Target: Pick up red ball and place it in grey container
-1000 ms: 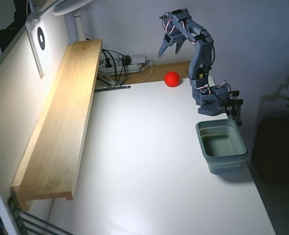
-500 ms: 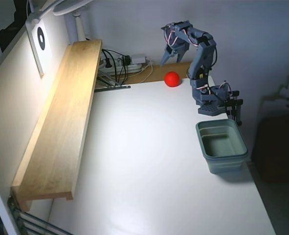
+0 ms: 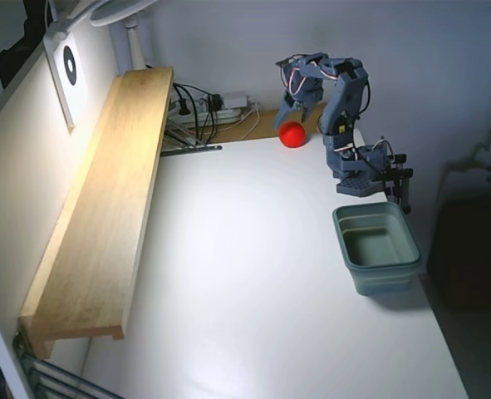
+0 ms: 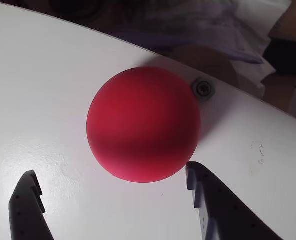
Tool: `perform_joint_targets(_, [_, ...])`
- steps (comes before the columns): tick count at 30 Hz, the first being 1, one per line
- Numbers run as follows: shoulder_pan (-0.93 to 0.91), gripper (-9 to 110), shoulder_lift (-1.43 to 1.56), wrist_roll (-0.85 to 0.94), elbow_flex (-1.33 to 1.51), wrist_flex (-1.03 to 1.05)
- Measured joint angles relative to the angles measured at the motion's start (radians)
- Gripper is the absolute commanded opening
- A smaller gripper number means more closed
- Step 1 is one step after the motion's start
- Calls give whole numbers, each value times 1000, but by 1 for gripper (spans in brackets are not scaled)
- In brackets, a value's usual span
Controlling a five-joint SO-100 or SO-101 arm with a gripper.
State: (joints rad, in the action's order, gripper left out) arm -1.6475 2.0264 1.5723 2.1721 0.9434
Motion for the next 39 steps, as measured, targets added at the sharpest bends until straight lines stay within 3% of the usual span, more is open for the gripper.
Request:
perform_joint_targets(11, [-89,38,-23,0,2,-26])
perform_joint_targets(39, [-52,38,-247,0,-126,-110])
